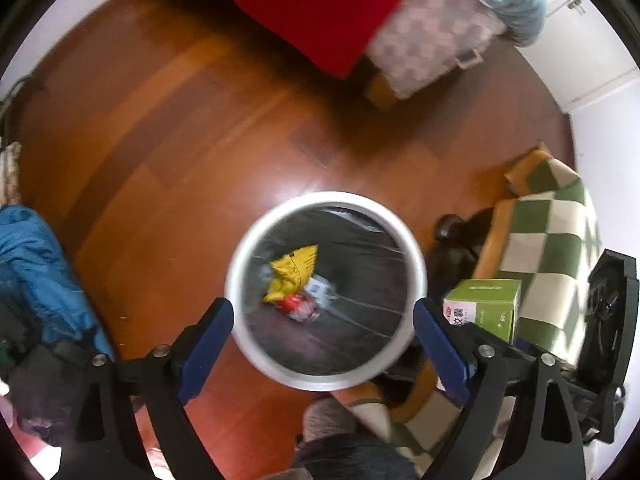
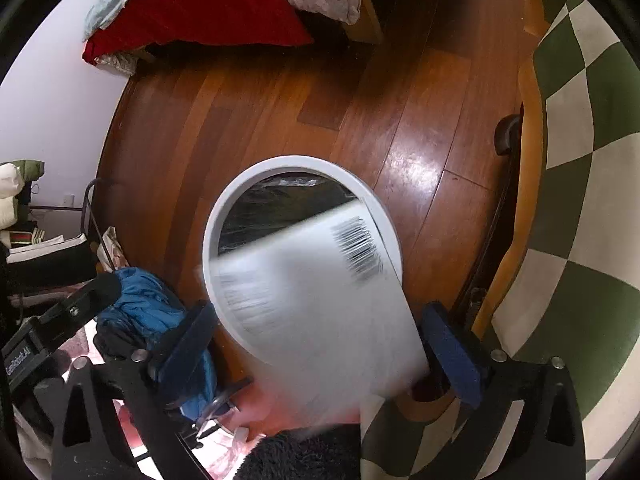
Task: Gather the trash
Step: 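Carry the yellow bag and medicine box over the bin and release both, then move both tools back over the table, then grasp the Pure Milk carton with the right tool while the left tool grasps the orange snack bag, then carry the milk carton and orange bag to the bin and release both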
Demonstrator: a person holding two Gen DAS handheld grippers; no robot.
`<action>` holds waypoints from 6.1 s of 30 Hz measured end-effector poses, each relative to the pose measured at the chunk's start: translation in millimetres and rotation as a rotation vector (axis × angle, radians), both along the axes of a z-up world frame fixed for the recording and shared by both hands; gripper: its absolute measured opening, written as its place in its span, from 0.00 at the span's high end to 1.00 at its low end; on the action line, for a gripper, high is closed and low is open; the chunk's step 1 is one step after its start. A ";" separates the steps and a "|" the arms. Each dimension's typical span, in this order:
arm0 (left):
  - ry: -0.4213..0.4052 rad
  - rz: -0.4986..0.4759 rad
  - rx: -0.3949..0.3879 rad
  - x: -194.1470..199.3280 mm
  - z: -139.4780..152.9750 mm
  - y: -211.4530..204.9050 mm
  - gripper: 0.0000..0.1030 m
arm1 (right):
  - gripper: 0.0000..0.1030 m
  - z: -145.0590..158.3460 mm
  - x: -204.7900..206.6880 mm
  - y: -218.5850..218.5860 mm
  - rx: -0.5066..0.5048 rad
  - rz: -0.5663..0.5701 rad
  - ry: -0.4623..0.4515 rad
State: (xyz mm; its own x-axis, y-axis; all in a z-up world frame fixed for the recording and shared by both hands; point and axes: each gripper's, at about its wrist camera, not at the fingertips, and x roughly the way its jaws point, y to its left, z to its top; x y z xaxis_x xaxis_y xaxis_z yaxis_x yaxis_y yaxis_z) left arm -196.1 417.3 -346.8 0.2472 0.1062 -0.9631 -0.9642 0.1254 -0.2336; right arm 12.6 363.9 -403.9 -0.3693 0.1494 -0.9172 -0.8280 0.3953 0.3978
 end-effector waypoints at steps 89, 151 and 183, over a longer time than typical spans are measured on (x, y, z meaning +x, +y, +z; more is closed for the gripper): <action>-0.101 -0.562 -0.018 510.8 31.4 -395.2 0.29 | 0.44 79.2 396.5 -581.7 -0.053 -1.031 -0.276; 0.152 -0.237 0.509 87.5 141.8 -117.3 0.97 | 0.44 168.5 34.2 -129.7 0.326 -0.066 -0.182; 0.199 -0.084 0.121 -14.0 5.3 -38.4 0.01 | 0.00 11.1 -30.4 -21.3 -0.043 0.177 -0.151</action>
